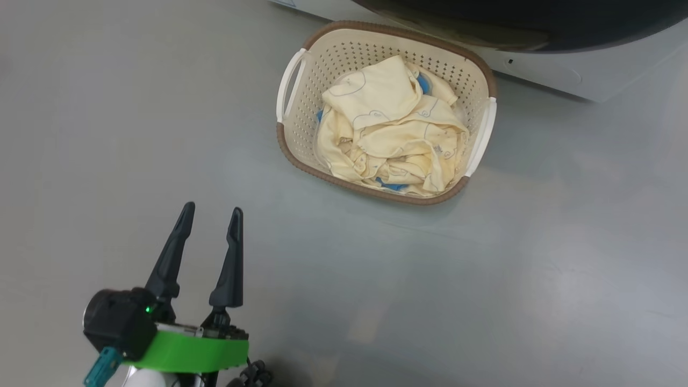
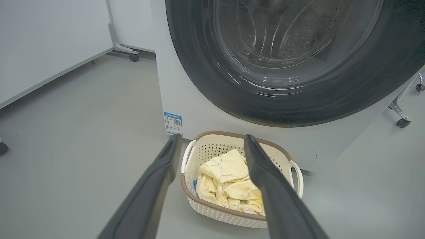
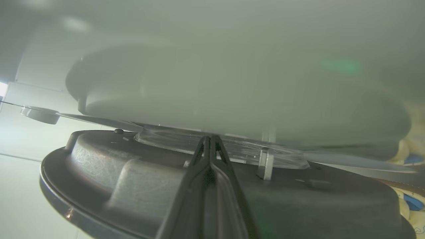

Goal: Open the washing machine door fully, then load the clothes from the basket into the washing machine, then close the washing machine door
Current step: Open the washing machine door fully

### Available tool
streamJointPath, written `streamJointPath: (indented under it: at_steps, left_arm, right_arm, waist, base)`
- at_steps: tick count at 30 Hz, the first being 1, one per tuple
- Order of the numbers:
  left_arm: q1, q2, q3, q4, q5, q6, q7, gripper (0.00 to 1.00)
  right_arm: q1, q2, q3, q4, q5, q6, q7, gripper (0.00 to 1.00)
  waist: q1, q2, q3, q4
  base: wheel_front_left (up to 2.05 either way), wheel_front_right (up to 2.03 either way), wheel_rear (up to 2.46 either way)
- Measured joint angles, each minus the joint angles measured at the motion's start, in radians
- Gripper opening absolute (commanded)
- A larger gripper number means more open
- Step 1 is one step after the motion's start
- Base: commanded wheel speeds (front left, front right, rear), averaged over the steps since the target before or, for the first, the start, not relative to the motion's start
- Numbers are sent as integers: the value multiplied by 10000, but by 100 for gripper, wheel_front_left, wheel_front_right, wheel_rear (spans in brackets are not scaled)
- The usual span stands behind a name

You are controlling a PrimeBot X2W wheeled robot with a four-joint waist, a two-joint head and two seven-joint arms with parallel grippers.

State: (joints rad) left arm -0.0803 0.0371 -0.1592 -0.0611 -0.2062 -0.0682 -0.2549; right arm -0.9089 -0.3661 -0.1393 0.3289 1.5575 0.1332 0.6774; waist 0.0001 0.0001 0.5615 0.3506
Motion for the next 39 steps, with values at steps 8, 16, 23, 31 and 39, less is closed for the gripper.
streamJointPath:
  at_steps: [8, 16, 23, 31, 39]
  left_arm:
    - [-280, 0, -19, 102, -123, 46, 0, 100]
    - [-396, 2, 13, 201, -245, 73, 0, 100]
    - [-410, 2, 12, 314, -345, 77, 0, 100]
    - [-337, 4, 4, 545, -451, 82, 0, 100]
    - [-29, 10, 0, 646, -594, 75, 0, 100]
  right_arm:
    - [171, 472, 646, 117, -17, 0, 98, 0]
    - [614, 704, 1279, 94, -113, 0, 366, 0]
    - [1233, 1093, 2040, -174, -113, 0, 617, 0]
    - [2364, 1636, 3241, -865, -119, 0, 886, 0]
    - [3336, 2180, 4213, -1406, -113, 0, 888, 0]
  waist:
    - [0, 0, -438, -415]
    - [0, 0, -839, -740]
    - [-1, 0, -1296, -869]
    - [-1, 0, -2169, -838]
    - [-1, 0, -2985, -612]
  base:
    - [0, 0, 0]
    - [0, 0, 0]
    - [0, 0, 0]
    - [0, 0, 0]
    - [0, 0, 0]
